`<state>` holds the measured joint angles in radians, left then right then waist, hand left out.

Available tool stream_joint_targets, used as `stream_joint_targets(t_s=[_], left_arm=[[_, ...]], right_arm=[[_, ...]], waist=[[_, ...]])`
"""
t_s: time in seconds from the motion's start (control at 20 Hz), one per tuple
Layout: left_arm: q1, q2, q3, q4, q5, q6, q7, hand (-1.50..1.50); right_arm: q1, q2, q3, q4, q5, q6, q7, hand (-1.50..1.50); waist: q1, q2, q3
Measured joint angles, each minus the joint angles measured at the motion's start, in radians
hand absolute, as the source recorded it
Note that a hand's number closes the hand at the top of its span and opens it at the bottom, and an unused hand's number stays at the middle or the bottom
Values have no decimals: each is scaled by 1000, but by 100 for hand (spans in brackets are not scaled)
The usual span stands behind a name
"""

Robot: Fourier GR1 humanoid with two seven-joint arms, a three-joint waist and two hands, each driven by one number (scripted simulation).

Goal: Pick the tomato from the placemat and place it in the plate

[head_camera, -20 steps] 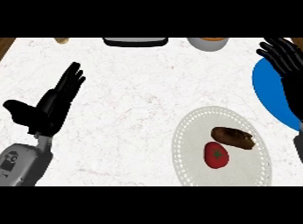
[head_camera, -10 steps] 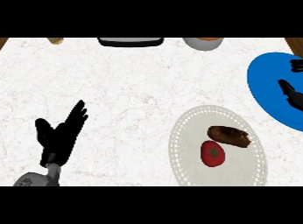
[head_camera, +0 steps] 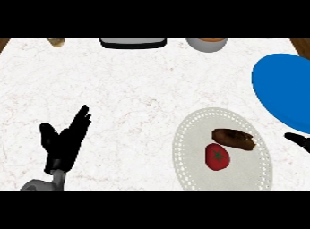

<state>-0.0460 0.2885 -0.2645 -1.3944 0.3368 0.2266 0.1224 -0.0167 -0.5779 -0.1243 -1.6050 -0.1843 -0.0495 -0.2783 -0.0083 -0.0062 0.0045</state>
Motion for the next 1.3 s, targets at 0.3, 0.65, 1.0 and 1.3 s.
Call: stream_joint_targets(t_s=[0.3,0.65,1.0,1.3], left_arm=[[3,1,0,-18,-9,6,22,0],[12,-3,10,-19,-17,-17,9,0],[12,-23,17,-28,-43,-15,33,0],[25,-39,35,-27,-58,-39,19,0]], right_arm=[[47,-166,92,-110,113,117,159,-150],[28,-222,205,-284,230,171,434,-150],[24,-125,363,-378,418,161,626,-150],[-13,-27,445,-346,537,193,725,-150]], waist=[[2,0,-3],[9,1,-2],[10,2,-1],[11,2,0]])
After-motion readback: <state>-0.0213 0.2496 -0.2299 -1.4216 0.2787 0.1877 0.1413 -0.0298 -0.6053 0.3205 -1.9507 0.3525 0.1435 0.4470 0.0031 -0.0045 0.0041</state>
